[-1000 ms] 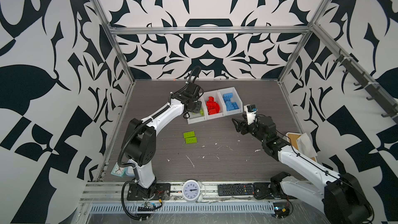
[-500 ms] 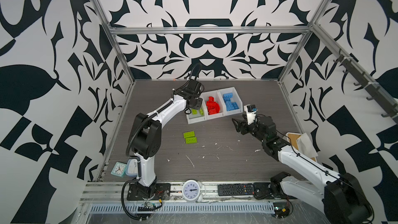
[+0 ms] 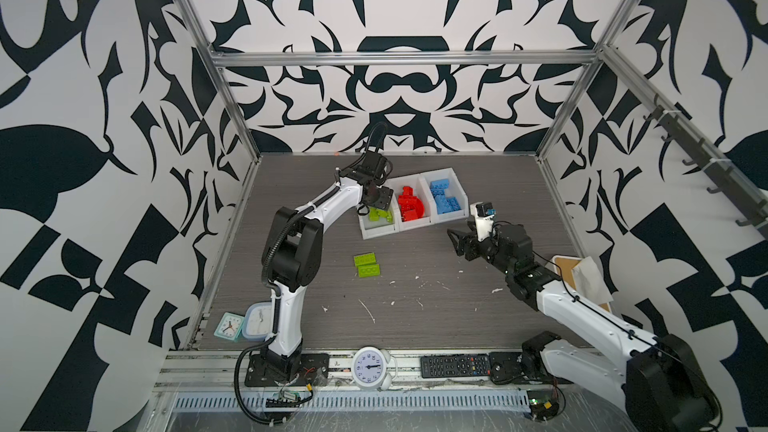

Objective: Sort the legos into containers by color
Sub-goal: 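Carry the lime-green 2x4 brick with the left gripper toward the green compartment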

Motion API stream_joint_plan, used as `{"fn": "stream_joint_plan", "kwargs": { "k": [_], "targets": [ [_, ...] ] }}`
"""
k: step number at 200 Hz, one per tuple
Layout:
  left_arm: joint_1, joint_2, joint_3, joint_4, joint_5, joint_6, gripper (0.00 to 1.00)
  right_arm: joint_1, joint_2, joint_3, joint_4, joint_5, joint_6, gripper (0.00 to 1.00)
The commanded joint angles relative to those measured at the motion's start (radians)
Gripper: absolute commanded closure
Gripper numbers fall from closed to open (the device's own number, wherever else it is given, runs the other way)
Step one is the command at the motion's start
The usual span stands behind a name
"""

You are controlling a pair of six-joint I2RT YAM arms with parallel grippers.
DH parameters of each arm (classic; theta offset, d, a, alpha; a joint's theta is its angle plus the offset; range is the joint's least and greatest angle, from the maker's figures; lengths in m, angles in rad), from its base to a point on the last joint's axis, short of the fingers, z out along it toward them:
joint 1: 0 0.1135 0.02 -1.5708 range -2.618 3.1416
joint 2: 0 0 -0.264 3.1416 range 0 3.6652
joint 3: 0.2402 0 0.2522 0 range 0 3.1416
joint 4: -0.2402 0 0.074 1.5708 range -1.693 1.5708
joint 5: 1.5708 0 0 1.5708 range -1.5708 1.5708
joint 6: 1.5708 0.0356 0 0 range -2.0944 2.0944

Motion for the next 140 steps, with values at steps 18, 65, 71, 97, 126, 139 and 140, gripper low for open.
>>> {"fn": "stream_joint_plan", "kwargs": {
  "k": [18,65,71,97,126,139,140],
  "targets": [
    [-0.001,-0.196,-0.092,-0.065,-0.006,-0.063,0.16,0.002,-0.011,0.048,0.018,-0.017,0.015,0.24],
    [-0.107,-0.4,-0.354,-0.123,-0.086,-0.231,0.06,0.002,0.01,0.054,0.02,-0.023,0.019,0.24],
    [-0.126,-0.414,-0.378,-0.138,-0.109,-0.25,0.04,0.002,0.016,0.055,0.021,-0.025,0.02,0.23],
    [-0.169,-0.453,-0.463,-0.163,-0.137,-0.333,0.02,0.002,0.043,0.066,0.016,-0.039,0.023,0.23],
    [-0.169,-0.465,-0.563,-0.116,-0.125,-0.404,0.02,0.002,0.045,0.07,0.012,-0.048,0.023,0.23],
    [-0.169,-0.452,-0.584,-0.102,-0.119,-0.426,0.01,0.002,0.039,0.065,0.02,-0.044,0.023,0.23],
    [-0.169,-0.451,-0.585,-0.102,-0.119,-0.427,0.01,0.002,0.039,0.065,0.019,-0.044,0.024,0.23]
  ]
}}
